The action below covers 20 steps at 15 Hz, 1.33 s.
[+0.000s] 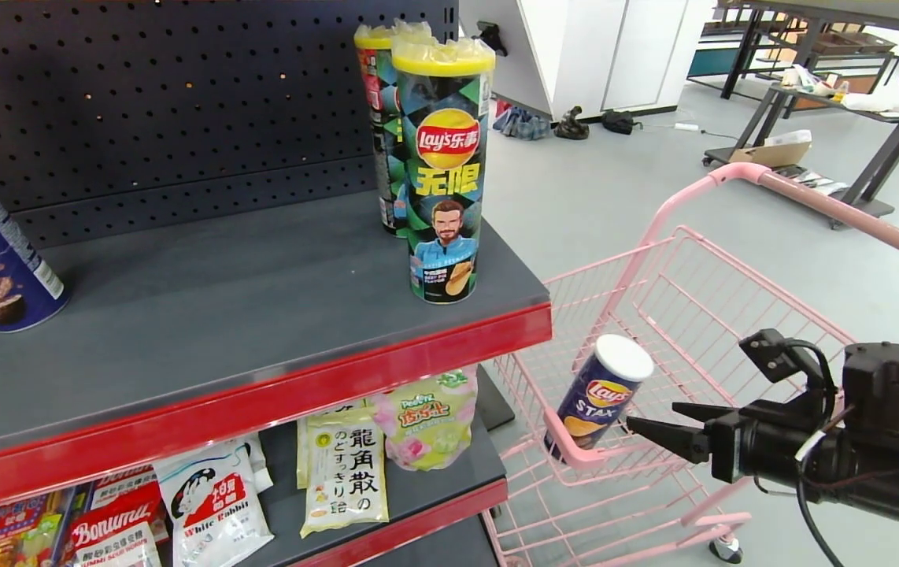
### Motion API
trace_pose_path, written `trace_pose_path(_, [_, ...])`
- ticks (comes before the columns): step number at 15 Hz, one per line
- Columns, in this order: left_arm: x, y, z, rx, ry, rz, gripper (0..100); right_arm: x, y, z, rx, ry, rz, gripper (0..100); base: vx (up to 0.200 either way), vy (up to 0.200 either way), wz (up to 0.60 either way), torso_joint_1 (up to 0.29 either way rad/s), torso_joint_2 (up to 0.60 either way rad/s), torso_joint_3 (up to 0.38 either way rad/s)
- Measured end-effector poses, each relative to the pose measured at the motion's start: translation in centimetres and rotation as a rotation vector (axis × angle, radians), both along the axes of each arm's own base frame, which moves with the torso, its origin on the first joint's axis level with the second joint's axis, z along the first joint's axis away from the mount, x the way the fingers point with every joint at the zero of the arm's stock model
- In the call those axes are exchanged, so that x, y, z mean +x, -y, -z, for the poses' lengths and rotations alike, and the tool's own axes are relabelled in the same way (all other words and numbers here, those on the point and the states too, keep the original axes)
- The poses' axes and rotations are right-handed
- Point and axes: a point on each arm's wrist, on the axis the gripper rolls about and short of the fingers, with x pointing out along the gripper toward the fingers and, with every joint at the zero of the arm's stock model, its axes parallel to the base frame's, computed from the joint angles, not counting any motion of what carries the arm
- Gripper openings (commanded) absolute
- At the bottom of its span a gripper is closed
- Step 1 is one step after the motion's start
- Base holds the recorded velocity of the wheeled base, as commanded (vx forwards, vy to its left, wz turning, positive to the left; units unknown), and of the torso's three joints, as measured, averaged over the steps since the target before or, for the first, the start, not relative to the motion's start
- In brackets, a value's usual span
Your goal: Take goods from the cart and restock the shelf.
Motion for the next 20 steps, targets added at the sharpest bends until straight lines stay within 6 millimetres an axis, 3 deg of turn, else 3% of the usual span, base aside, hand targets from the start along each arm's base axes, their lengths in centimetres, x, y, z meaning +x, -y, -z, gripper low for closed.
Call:
trace_pose_path(8, [0.0, 0.0, 0.0, 0.000, 0.000, 0.000, 100, 3.2, -0.5, 3.4, -0.057, 0.030, -0.046, 100, 0.000, 0.000, 0.00, 0.000, 0.00, 0.000])
trace_pose_path(20, [0.0, 0.0, 0.0, 0.000, 0.000, -0.001, 100, 9.0, -1.5, 5.1, -0.051, 0.072, -0.045, 100, 0.000, 0.000, 0.00, 0.000, 0.00, 0.000])
